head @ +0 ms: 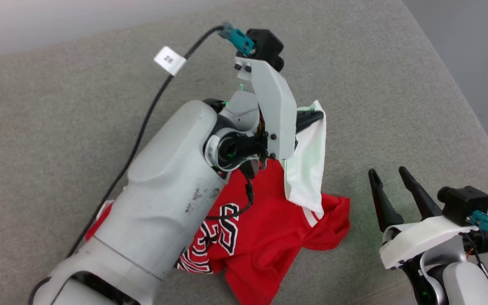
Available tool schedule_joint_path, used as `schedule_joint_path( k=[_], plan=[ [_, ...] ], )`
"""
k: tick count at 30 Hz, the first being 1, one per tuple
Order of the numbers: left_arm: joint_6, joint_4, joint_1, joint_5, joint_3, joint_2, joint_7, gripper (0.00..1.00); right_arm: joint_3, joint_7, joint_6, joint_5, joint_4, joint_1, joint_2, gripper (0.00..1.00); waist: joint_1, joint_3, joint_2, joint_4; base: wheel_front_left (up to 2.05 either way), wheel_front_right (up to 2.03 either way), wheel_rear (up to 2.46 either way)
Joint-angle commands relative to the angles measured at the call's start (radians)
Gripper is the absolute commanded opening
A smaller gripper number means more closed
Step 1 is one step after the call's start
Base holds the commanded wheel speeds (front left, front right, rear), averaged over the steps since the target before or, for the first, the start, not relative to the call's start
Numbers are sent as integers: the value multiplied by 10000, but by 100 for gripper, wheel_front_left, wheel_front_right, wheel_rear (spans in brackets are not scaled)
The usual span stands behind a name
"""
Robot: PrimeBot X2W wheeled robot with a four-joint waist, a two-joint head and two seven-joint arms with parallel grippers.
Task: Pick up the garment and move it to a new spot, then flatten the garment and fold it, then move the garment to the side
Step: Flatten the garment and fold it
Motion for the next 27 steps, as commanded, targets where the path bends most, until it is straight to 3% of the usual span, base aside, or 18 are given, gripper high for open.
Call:
schedule_joint_path(
  k=[1,2,3,16,27],
  plan=[
    [-72,44,-126,6,-56,-7,-46,81,39,-64,-3,113,33,-97,31,100,0,19,-1,-13,0,0,0],
    [-80,91,-170,8,-150,-6,-43,96,37,-72,-3,113,71,-118,30,100,0,1,-1,18,0,0,0],
    [-87,112,-209,15,-224,-4,-55,100,21,-90,-3,99,103,-140,18,100,0,-25,-1,61,0,0,0],
    [-78,-772,16,-768,-760,842,-80,100,-373,273,-3,-180,-337,255,-454,100,0,-937,-1,1337,0,0,0],
    [-80,-1563,1042,-1287,-660,2185,-667,100,-590,1023,-3,-238,-1333,929,-855,100,0,-2100,-1,2550,0,0,0]
  ],
)
